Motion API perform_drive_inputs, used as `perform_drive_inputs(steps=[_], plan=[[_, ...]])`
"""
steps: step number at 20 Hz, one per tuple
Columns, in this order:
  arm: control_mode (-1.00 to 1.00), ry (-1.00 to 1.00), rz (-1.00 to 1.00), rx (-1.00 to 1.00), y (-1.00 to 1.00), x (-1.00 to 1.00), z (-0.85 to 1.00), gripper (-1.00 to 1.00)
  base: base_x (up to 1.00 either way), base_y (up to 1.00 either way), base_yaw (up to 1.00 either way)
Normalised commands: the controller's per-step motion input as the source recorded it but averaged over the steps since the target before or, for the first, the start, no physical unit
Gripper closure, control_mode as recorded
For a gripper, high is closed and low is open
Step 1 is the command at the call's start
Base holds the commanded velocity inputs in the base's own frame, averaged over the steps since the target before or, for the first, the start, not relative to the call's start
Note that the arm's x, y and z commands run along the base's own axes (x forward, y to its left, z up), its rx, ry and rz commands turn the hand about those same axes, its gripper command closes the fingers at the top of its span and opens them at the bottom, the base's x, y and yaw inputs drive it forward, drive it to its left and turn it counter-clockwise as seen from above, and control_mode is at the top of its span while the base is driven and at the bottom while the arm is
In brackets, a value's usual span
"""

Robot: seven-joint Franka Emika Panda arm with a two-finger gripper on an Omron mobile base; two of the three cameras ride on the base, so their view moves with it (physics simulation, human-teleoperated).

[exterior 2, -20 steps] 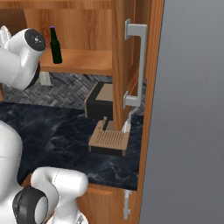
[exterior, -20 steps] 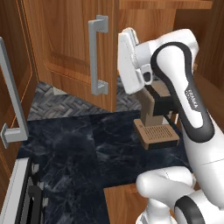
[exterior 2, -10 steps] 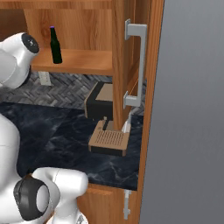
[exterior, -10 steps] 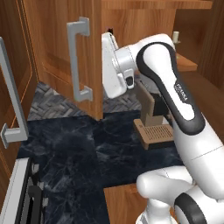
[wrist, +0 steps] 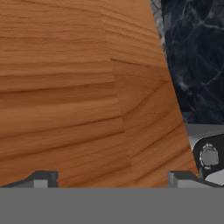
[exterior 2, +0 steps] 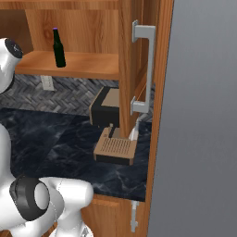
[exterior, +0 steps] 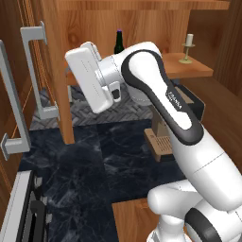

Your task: Get the candle and the beer from the cabinet and move them to the dining counter.

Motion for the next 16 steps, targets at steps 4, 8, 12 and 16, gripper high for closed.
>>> perform_drive_inputs(steps=[4,8,12,16], plan=[[-1.00,-0.21,-0.04,-0.08,0.51,-0.09,-0.23,-1.00,0.00,0.00,0.00],[-1.00,-0.17,-0.16,-0.10,0.25,0.11,-0.08,-1.00,0.00,0.00,0.00],[-1.00,-0.10,-0.13,-0.02,0.06,0.08,-0.05,-1.00,0.00,0.00,0.00],[-1.00,-0.01,-0.12,0.00,-0.18,0.17,0.00,-1.00,0.00,0.00,0.00]])
